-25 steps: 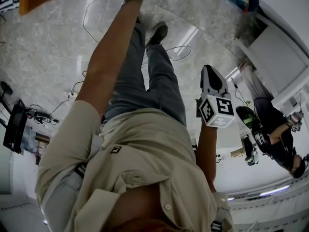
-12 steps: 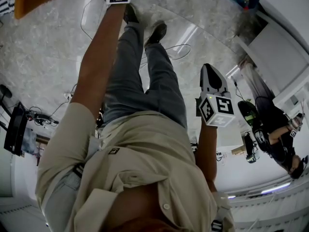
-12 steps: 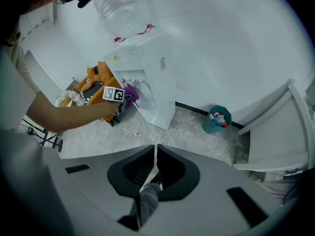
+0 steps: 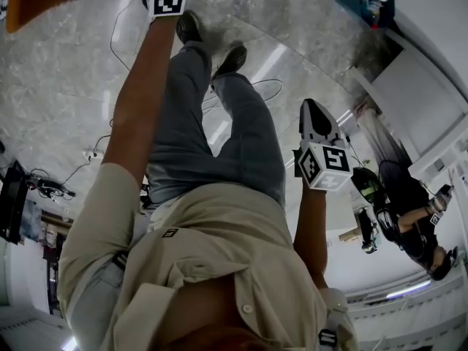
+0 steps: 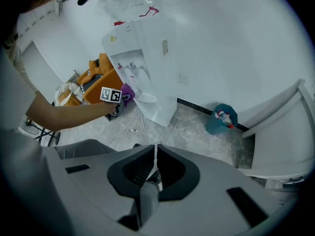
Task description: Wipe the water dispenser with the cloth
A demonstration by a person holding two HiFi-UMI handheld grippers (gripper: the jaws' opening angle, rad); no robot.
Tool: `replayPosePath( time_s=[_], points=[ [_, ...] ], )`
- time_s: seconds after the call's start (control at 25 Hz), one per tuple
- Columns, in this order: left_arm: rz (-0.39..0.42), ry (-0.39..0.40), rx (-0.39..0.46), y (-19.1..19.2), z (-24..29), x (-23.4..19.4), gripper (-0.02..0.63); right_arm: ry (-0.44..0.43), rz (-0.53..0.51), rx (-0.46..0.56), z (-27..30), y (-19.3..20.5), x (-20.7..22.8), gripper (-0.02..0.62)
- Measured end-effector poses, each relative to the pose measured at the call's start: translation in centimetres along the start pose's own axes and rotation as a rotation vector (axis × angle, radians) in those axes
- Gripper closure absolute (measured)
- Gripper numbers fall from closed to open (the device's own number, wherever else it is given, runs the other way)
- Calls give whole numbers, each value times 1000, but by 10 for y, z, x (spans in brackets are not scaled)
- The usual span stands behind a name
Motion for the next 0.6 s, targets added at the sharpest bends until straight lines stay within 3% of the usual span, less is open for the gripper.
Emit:
replayPosePath(
  time_s=[0.12,0.28,0.44,0.6],
  points=[
    [-17,2,8,23,14,32,512,1,14,-19,14,11,8,567],
    [-66,-2,60,21,12,54,514,-14,22,-30,30,16,9,568],
    [-39,90,85,28,7,109,515,-31,9,-32,42,16,6,568],
    [36,232,113,22,18,171,515,-24,5,-42,52,20,9,568]
  ],
)
Point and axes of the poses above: the fingertips, and each gripper's own axes: z forward along the fingers, x to its right, y out of its underside, the point moved 6 cm from there along -z, backward along the fingers
